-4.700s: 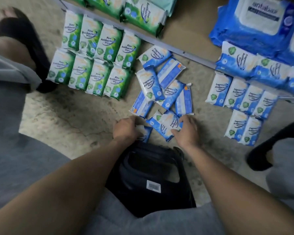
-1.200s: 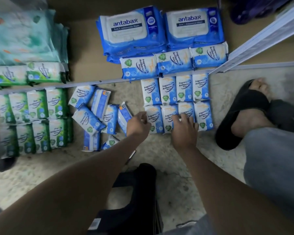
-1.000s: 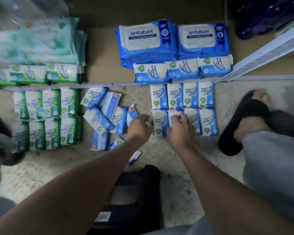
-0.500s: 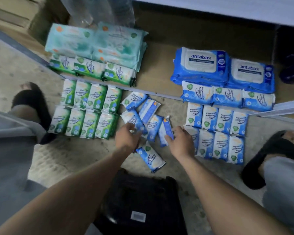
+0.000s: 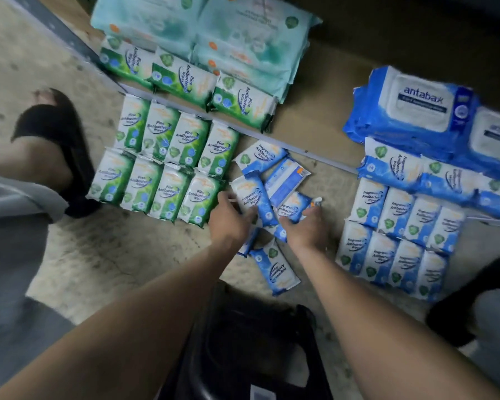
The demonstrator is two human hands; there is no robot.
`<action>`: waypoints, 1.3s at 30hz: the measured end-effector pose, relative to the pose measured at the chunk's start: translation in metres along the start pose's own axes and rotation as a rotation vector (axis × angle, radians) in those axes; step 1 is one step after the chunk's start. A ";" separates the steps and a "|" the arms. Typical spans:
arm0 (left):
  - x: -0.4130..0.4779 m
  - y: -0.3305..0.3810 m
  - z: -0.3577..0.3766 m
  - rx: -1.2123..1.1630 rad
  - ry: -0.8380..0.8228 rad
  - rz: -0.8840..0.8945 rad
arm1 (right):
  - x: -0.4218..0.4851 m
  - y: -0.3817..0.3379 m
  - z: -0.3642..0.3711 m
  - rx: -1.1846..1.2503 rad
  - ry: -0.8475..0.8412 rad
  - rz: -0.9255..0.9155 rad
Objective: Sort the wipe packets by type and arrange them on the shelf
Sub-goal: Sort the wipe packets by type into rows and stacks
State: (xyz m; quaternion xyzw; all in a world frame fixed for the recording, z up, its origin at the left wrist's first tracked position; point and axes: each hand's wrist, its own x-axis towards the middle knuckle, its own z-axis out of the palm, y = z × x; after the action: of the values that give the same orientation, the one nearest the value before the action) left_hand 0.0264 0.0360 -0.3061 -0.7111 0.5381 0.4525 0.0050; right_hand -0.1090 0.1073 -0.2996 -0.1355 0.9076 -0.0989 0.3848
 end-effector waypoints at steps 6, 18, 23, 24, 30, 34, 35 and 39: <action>0.003 -0.004 -0.002 -0.039 0.034 0.079 | 0.002 0.004 0.008 0.071 0.023 0.057; 0.002 0.004 -0.017 -0.344 -0.005 -0.067 | -0.005 0.023 -0.024 0.121 -0.111 0.030; -0.012 0.009 -0.021 -0.382 -0.041 -0.107 | -0.021 0.040 -0.046 0.164 -0.073 0.015; -0.016 0.010 -0.022 -0.377 -0.050 -0.106 | -0.023 0.044 -0.050 0.199 -0.068 0.021; -0.048 0.023 -0.019 -0.391 -0.153 -0.029 | -0.040 0.068 -0.071 0.362 -0.022 0.001; -0.070 0.033 -0.013 -0.399 -0.199 0.018 | -0.052 0.086 -0.079 0.452 -0.015 0.025; -0.075 0.036 -0.011 -0.393 -0.205 0.016 | -0.054 0.092 -0.081 0.474 -0.011 0.034; -0.091 0.044 0.006 -0.393 -0.225 -0.019 | -0.058 0.125 -0.086 0.525 -0.005 0.081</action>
State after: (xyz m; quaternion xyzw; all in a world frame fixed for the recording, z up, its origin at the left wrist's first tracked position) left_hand -0.0124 0.0899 -0.2295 -0.6483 0.4289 0.6252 -0.0693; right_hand -0.1545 0.2507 -0.2372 0.0051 0.8544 -0.3154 0.4128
